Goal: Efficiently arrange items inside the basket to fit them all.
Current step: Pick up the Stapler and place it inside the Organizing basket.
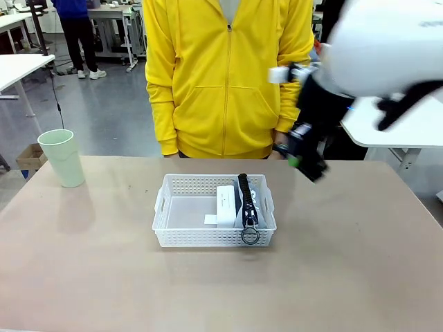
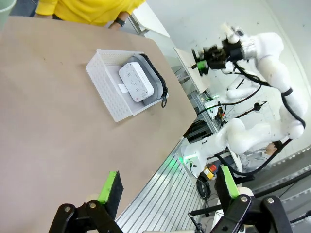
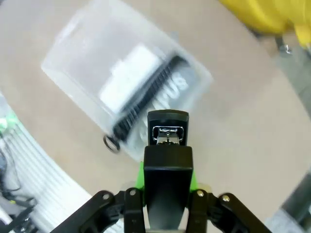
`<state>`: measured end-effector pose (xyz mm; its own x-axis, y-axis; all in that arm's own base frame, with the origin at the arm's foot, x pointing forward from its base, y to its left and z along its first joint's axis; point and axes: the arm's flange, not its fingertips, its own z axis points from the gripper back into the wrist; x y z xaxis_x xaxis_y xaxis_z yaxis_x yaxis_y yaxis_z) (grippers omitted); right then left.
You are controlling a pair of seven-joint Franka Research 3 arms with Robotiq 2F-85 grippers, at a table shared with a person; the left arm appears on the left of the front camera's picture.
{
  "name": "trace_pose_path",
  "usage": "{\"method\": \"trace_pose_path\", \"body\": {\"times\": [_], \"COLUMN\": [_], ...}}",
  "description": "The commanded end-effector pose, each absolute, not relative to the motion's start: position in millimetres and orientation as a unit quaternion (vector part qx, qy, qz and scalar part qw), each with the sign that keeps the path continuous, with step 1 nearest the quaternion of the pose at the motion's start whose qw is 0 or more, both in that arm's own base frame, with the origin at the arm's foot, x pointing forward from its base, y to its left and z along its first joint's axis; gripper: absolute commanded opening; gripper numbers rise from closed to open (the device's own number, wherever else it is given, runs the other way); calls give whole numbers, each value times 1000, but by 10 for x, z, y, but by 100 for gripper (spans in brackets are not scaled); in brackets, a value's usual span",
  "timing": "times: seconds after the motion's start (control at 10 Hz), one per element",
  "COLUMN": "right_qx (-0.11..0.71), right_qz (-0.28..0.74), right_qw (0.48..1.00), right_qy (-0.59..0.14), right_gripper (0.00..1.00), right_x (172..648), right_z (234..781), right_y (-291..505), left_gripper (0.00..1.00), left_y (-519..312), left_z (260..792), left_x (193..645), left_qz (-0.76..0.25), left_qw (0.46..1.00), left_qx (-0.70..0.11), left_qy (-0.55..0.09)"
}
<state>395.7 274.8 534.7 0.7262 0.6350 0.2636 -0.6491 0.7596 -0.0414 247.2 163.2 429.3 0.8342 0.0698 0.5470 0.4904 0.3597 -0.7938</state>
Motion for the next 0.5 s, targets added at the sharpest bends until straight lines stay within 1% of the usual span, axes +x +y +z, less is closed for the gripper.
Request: {"method": "trace_pose_path", "body": {"times": [0.0, 0.2, 0.3, 0.4], "right_qx": [15, -6, -30, -20], "right_qz": [411, 501, 527, 569], "right_qw": [900, 853, 835, 810], "right_qy": [-143, -144, -153, -142], "right_gripper": [37, 37, 37, 37], "right_x": [4412, 4475, 4476, 4460], "right_z": [5324, 5181, 5119, 5004], "right_y": [3408, 4151, 4410, 4630], "left_gripper": [100, 100, 100, 100], "left_y": [1614, 1614, 1614, 1614], "left_z": [4334, 4334, 4334, 4334], "left_x": [2470, 2470, 2470, 2470], "left_qz": [-130, -130, -130, -130], "left_qw": [778, 778, 778, 778], "left_qx": [-557, -557, -557, -557], "left_qy": [-262, -262, -262, -262]}}
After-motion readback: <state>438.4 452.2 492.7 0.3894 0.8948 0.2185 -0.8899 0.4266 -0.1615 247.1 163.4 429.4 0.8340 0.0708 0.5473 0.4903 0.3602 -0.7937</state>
